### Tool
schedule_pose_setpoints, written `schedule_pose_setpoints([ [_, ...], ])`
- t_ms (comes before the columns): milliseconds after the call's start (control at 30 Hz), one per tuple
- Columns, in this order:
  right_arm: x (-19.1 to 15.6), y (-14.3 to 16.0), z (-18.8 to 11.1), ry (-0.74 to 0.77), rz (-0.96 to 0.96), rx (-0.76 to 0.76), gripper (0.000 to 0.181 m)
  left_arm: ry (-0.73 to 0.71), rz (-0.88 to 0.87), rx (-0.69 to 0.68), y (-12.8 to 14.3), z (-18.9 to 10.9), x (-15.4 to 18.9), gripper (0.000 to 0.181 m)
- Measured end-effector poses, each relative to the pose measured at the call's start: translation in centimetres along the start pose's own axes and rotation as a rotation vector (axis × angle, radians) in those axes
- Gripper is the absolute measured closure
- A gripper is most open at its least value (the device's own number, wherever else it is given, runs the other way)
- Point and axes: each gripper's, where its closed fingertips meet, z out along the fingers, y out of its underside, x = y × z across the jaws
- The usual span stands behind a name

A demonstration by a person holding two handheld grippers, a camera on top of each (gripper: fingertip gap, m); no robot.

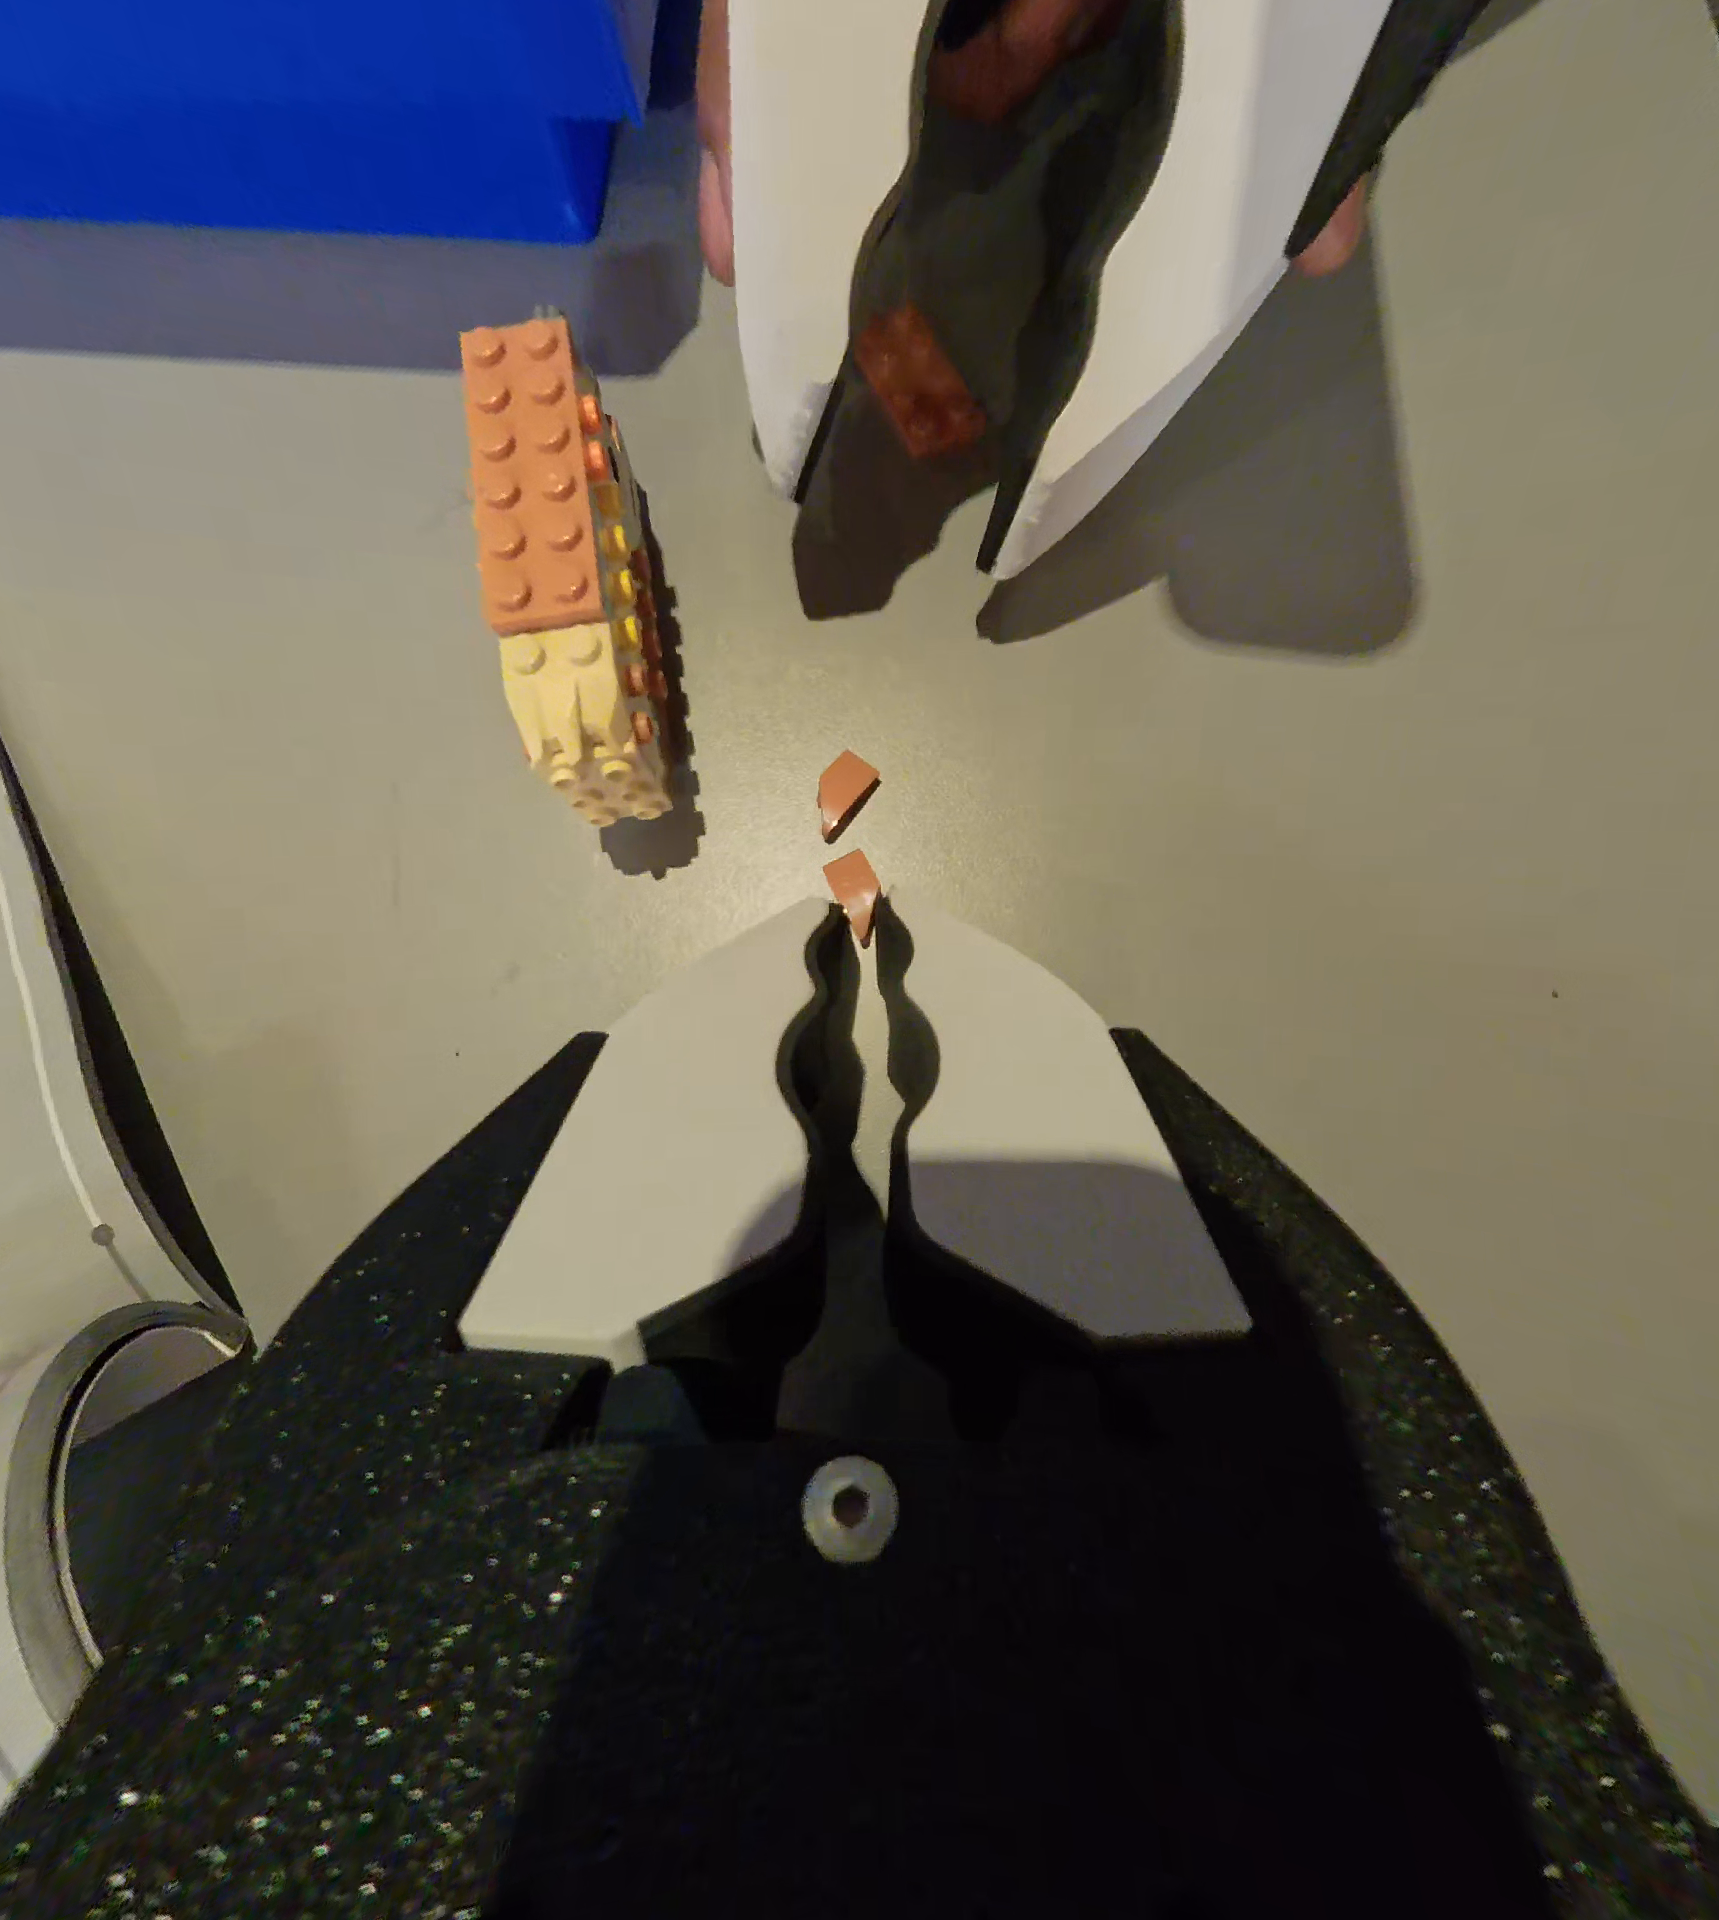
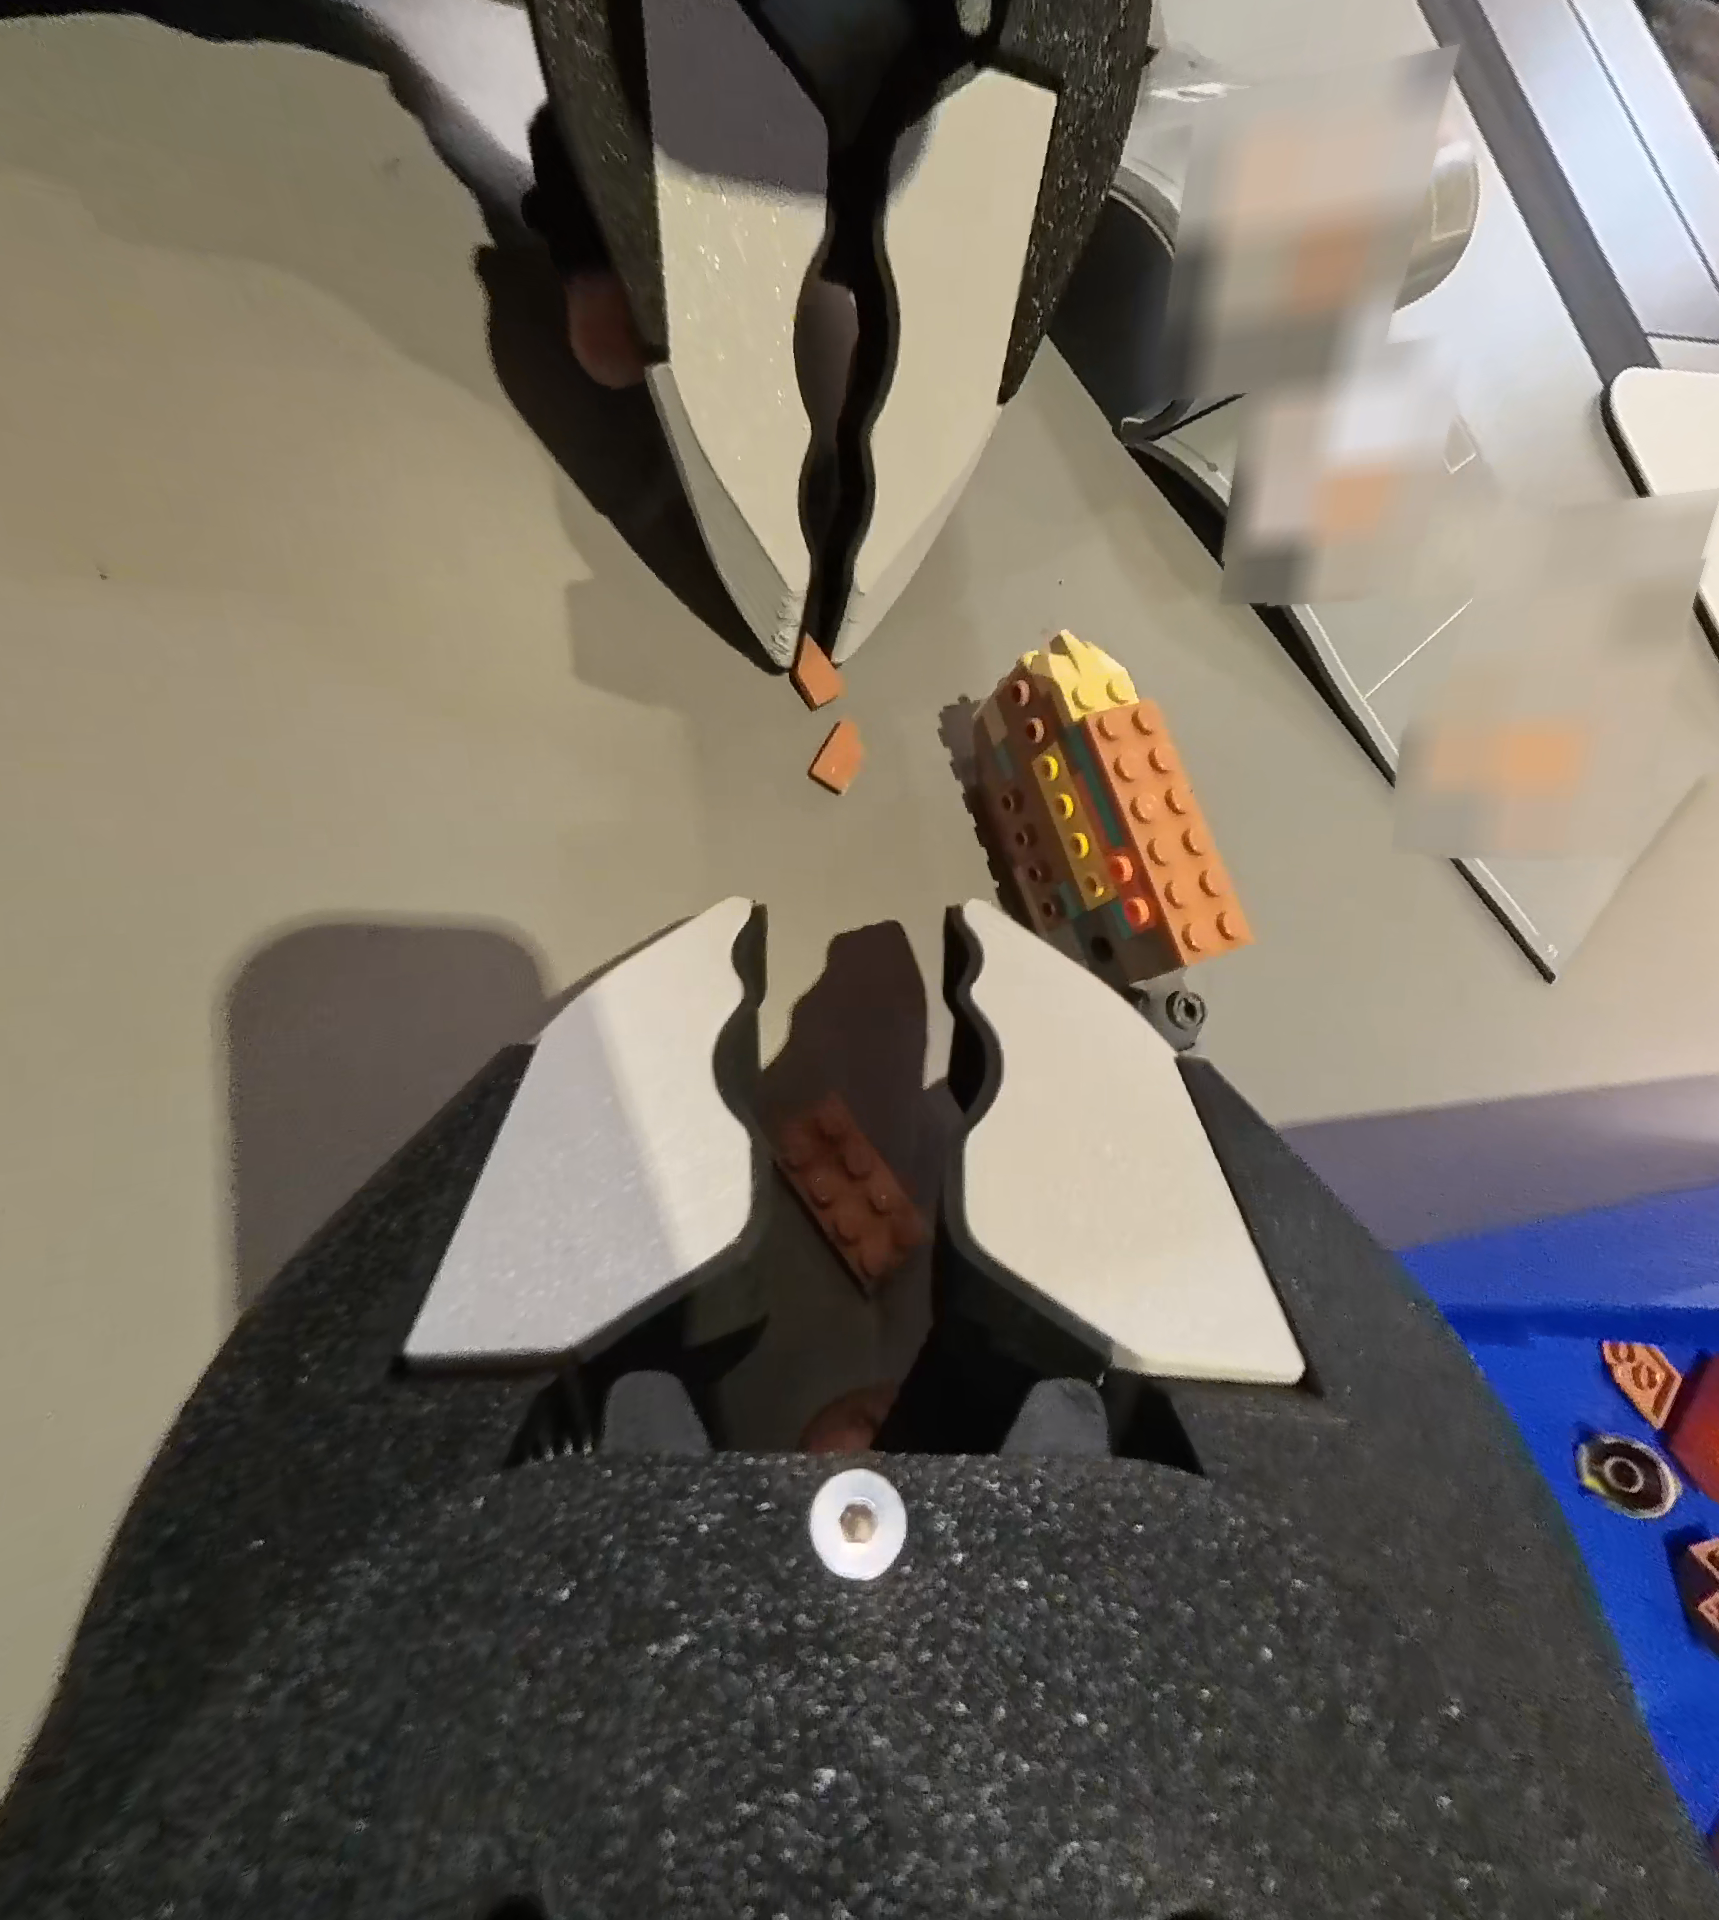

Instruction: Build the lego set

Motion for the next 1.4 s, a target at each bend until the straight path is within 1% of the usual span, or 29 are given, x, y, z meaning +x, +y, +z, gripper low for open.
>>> schedule_pose_setpoints([
  [167,0.3,-0.8,-0.3,0.013,-0.034,0.034,0.148,-0.004,-0.007,0.065,-0.9,-0.7,-0.2,0.176],
  [367,1.4,-2.8,-1.1,0.053,-0.133,0.099,0.148,-0.065,-0.003,0.238,-3.6,-2.6,-1.3,0.175],
  [500,2.2,-4.3,-1.0,0.010,-0.149,0.109,0.146,-0.103,0.022,0.318,-4.9,-3.3,-1.7,0.175],
  [667,2.0,-5.4,-0.5,-0.078,-0.132,0.130,0.152,-0.106,0.083,0.344,-5.5,-3.6,-1.2,0.176],
  [900,1.2,-5.4,0.5,-0.141,-0.158,0.101,0.157,-0.078,0.131,0.329,-5.4,-3.3,-0.3,0.176],
  [1067,0.9,-5.4,0.6,-0.160,-0.163,0.109,0.166,-0.058,0.145,0.318,-5.1,-3.1,0.1,0.176],
  [1267,0.5,-5.0,0.9,-0.166,-0.205,0.090,0.169,-0.045,0.159,0.330,-5.3,-3.1,0.4,0.176],
  [1400,0.7,-5.1,0.9,-0.160,-0.192,0.103,0.172,-0.050,0.158,0.319,-5.1,-3.0,0.3,0.176],
])
